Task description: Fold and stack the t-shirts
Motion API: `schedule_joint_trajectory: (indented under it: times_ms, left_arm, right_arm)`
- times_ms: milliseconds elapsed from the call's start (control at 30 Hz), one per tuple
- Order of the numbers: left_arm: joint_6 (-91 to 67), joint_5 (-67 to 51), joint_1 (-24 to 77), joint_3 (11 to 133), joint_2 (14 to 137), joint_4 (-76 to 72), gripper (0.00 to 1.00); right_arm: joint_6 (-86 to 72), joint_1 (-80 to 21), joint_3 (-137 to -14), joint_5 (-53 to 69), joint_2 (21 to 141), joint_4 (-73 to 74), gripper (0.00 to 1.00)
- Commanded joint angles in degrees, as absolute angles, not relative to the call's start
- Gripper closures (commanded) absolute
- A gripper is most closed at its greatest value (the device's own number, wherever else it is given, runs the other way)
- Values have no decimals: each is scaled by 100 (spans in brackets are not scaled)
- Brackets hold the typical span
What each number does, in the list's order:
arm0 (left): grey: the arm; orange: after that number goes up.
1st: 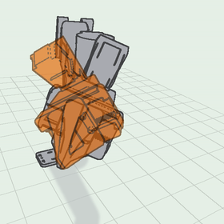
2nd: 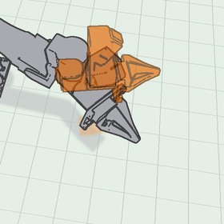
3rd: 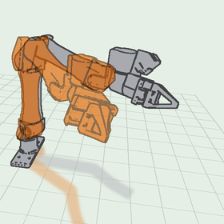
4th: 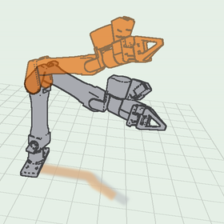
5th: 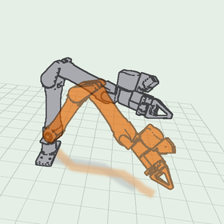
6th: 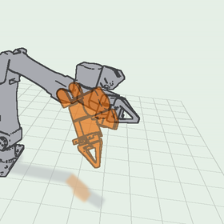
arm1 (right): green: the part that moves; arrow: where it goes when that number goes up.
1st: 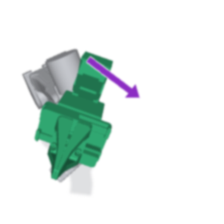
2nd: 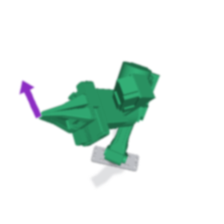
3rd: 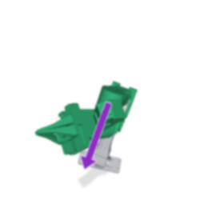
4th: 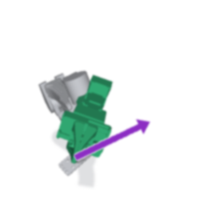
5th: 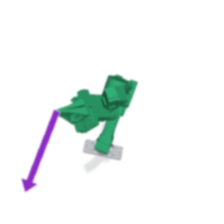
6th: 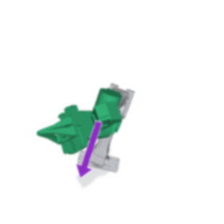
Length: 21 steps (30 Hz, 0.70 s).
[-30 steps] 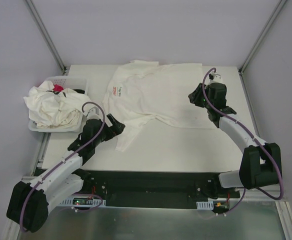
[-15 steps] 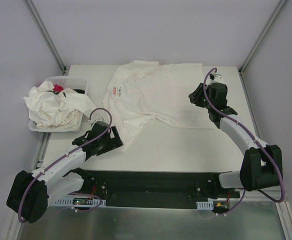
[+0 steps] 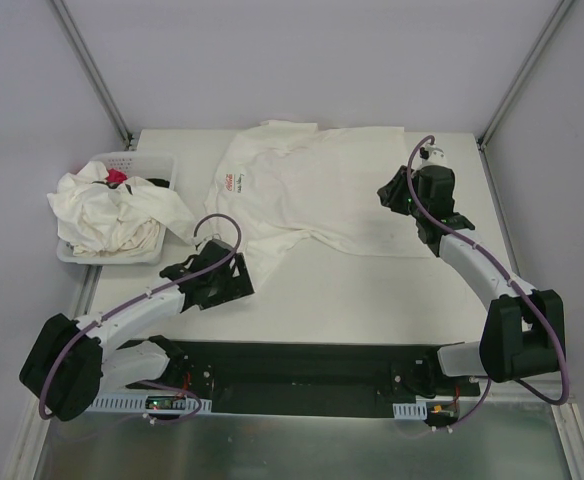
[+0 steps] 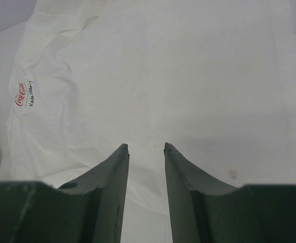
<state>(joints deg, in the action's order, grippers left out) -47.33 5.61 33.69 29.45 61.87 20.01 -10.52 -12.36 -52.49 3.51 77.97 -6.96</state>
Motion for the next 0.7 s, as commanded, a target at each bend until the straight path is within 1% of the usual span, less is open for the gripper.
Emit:
schedule_joint_trajectory:
  times_ms: [0, 67, 133, 167, 200, 267, 333, 433, 533, 633, 667]
  left_arm:
    - [-4808, 861, 3541, 3322, 6442, 1960, 9]
    - [-4808, 870, 3568, 3349, 6539, 1890, 17]
    - [-4790, 879, 3603, 3384, 6583, 1846, 21]
    - [-4790, 888, 3612, 3392, 6600, 1828, 25]
    - [-4790, 905, 3621, 3401, 6609, 1819, 40]
    - [-4825, 932, 3630, 3384, 6609, 1793, 52]
    - [-4843, 932, 3639, 3375, 6592, 1793, 61]
    - [-4895, 888, 3647, 3322, 6557, 1793, 62]
    - [-4948, 809, 3647, 3226, 6487, 1810, 61]
    - [-4983, 817, 3647, 3129, 6329, 1915, 53]
    - [-5001, 861, 3639, 3103, 6285, 1968, 44]
  right_arm:
    - [-1151, -1222, -5291, 334, 7699, -844, 64]
    - [-1125, -1222, -5282, 308, 7673, -844, 65]
    - [-1116, -1213, -5265, 290, 7655, -835, 66]
    - [-1099, -1222, -5256, 281, 7647, -835, 66]
    - [-1099, -1213, -5256, 273, 7638, -835, 67]
    - [-1099, -1213, -5256, 272, 7638, -826, 66]
    - [-1081, -1204, -5256, 272, 7638, -817, 67]
    - [-1090, -1187, -5256, 281, 7620, -817, 66]
    - [-1072, -1178, -5256, 281, 7585, -800, 66]
    - [-1063, -1160, -5230, 273, 7550, -800, 66]
    - [-1072, -1160, -5212, 264, 7532, -800, 66]
